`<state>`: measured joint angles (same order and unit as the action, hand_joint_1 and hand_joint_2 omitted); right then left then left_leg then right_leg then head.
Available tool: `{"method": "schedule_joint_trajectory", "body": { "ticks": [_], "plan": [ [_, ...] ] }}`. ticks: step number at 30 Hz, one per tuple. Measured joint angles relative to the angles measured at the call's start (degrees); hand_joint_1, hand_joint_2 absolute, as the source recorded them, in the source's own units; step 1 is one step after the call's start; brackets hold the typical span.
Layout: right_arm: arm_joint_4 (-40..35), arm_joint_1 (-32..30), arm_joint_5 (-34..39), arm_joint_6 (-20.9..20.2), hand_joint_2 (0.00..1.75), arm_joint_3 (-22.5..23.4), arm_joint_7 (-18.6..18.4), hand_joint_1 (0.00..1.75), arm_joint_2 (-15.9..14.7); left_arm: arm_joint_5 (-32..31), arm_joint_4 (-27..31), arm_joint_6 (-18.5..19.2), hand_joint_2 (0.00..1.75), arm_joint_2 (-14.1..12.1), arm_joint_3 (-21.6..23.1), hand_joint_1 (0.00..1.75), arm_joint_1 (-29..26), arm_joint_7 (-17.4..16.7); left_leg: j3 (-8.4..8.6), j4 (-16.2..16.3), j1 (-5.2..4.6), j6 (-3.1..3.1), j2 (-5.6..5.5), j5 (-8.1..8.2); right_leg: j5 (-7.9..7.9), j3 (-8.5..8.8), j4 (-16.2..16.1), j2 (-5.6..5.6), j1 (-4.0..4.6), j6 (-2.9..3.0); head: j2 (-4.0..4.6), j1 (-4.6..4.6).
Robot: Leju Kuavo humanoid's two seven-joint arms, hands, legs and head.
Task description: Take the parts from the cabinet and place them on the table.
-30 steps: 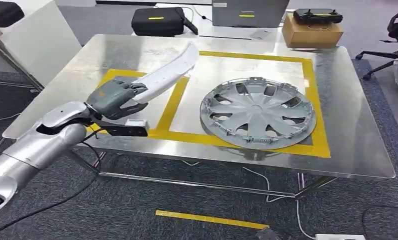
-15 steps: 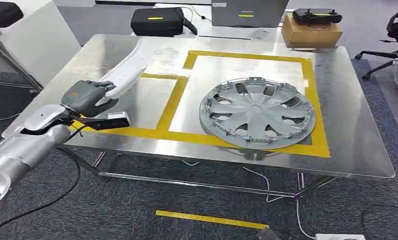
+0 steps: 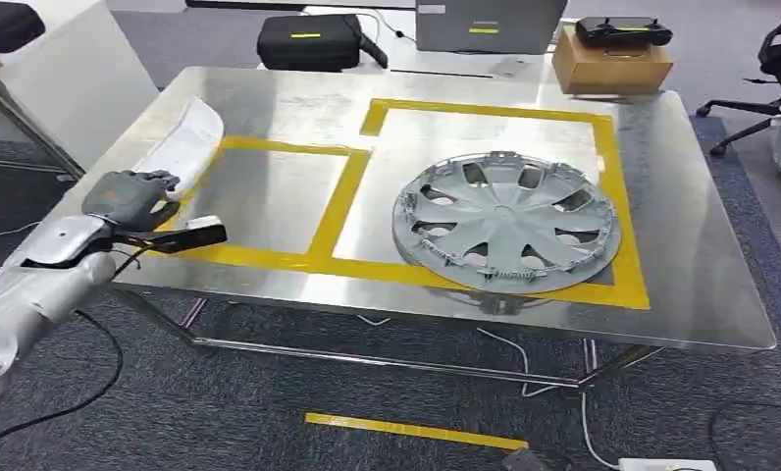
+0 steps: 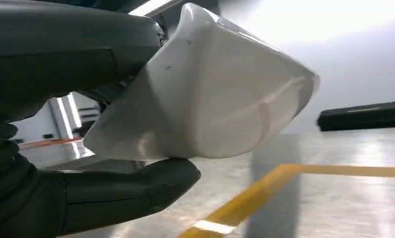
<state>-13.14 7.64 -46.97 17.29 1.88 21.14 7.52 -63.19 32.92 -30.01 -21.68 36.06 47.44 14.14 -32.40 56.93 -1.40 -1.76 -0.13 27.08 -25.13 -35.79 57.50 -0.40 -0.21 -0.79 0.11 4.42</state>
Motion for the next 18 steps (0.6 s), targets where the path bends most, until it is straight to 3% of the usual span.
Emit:
{"method": "schedule_joint_trajectory", "body": {
  "ticks": [8,18],
  "plan": [
    [0.0,0.02,0.02,-0.07,1.75,-0.09,0.28,0.0,0.5,-1.59,-6.26,0.37,1.75,-0.22,-0.79,1.75,2.0,-2.23,0.0,0.0,0.0,0.0,-0.01,0.0,0.0,0.0,0.0,0.01,0.0,0.0,0.0,-0.02],
    [0.0,0.05,0.09,-0.13,1.75,-0.46,0.28,0.0,0.85,-2.18,-8.51,0.0,1.75,0.48,-1.44,1.75,2.0,-2.25,0.0,0.0,0.0,0.0,0.0,0.0,0.0,0.01,-0.01,0.0,0.0,0.0,0.0,0.0]
  ]
}}
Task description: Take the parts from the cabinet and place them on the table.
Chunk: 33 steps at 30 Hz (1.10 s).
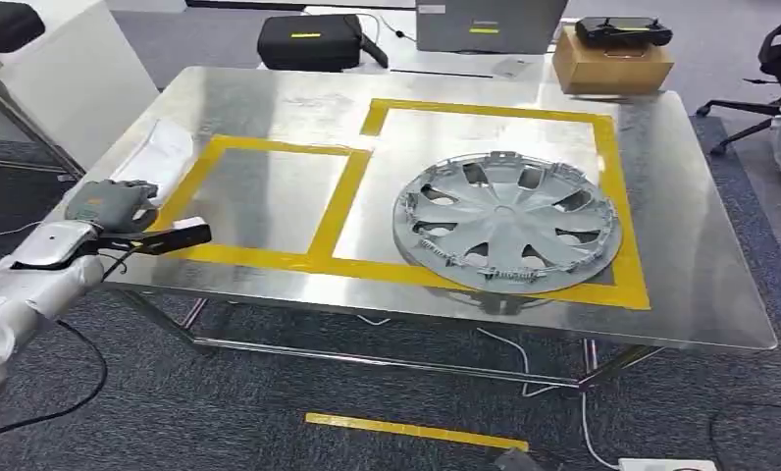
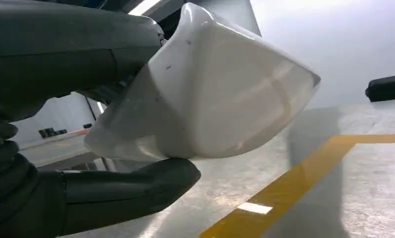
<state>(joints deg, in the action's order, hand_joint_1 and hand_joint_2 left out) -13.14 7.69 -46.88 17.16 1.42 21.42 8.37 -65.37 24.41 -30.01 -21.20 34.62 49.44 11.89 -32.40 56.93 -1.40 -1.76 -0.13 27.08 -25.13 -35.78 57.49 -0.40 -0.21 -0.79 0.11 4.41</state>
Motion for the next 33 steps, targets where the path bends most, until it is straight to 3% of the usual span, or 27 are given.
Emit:
{"method": "schedule_joint_trajectory", "body": {
  "ticks": [16,33],
  "plan": [
    [0.0,0.05,0.07,-0.13,1.75,-0.04,-0.2,0.0,0.02,0.74,0.48,-3.67,1.75,2.58,-1.84,1.75,-1.56,5.79,0.0,0.0,-0.01,-0.01,-0.01,0.01,0.0,0.0,-0.02,0.02,0.0,0.0,0.0,0.0],
    [0.0,0.06,0.07,-0.17,1.75,-0.11,-0.26,0.0,0.02,0.98,1.42,-3.65,1.75,4.17,-2.03,1.75,-2.11,6.25,0.0,0.0,-0.01,-0.01,0.0,0.01,0.0,0.01,-0.02,0.01,-0.01,0.0,0.0,0.0]
  ]
}}
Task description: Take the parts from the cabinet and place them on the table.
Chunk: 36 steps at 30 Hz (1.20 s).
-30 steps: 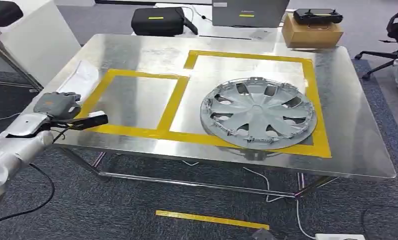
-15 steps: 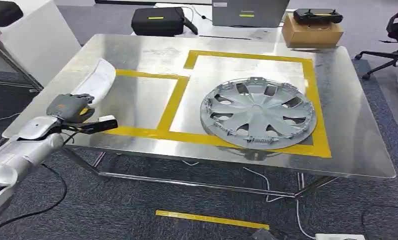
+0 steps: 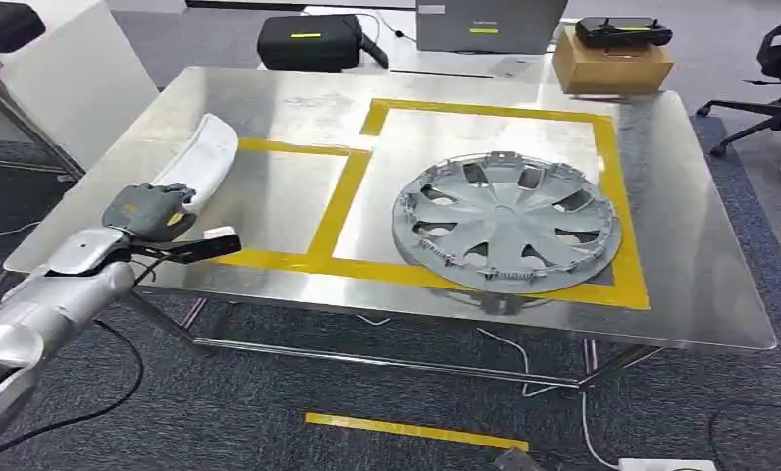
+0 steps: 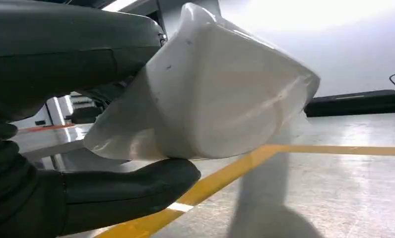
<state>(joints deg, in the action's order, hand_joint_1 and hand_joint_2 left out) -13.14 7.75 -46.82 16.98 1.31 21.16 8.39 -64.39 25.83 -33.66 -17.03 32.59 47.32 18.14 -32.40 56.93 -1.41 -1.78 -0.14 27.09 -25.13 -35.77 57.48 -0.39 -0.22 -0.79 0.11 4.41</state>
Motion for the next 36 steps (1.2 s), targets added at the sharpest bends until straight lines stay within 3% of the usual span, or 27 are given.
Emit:
{"method": "schedule_joint_trajectory", "body": {
  "ticks": [36],
  "plan": [
    [0.0,0.19,-0.13,-0.15,1.75,-0.9,-0.11,0.0,0.07,-1.2,-0.48,0.5,1.75,3.21,0.0,1.75,-1.67,-1.46,0.0,0.0,-0.01,-0.01,0.0,0.0,0.0,0.0,0.0,0.01,-0.01,0.0,0.0,0.0]
  ]
}}
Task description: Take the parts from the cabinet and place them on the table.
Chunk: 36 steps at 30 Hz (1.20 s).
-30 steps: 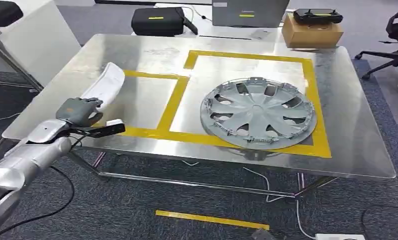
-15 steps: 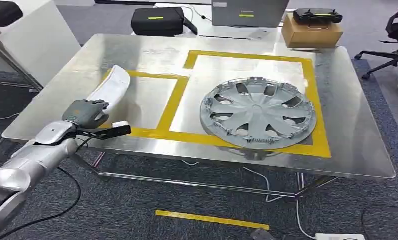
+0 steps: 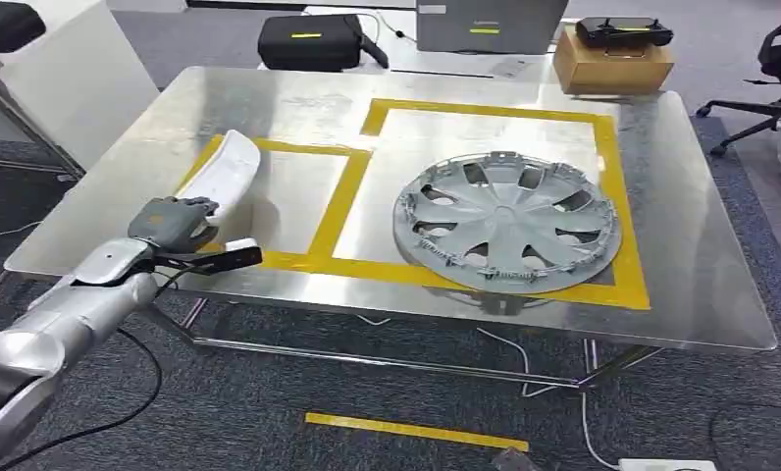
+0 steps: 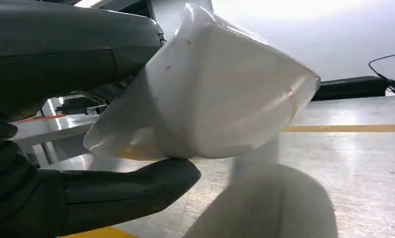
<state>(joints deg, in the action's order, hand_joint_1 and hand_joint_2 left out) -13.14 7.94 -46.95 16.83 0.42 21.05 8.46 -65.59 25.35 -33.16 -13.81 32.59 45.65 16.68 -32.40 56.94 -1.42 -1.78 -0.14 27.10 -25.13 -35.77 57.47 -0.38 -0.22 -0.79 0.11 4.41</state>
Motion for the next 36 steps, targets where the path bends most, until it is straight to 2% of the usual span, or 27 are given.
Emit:
{"method": "schedule_joint_trajectory", "body": {
  "ticks": [23,36],
  "plan": [
    [0.0,0.01,0.0,0.0,1.75,-0.04,0.02,0.0,0.0,0.02,-0.61,-0.13,1.75,0.46,0.0,1.75,-0.01,0.09,0.0,0.0,-0.01,0.0,0.0,0.0,0.0,0.01,0.0,0.01,-0.01,0.0,0.0,0.0],
    [0.0,0.01,0.02,-0.02,1.75,-0.15,0.04,0.0,0.0,-0.02,-0.79,0.42,1.75,-0.02,0.0,1.75,-0.03,1.62,0.0,0.0,-0.01,0.0,0.0,0.0,0.0,0.01,0.0,0.01,-0.02,0.0,0.0,0.0]
  ]
}}
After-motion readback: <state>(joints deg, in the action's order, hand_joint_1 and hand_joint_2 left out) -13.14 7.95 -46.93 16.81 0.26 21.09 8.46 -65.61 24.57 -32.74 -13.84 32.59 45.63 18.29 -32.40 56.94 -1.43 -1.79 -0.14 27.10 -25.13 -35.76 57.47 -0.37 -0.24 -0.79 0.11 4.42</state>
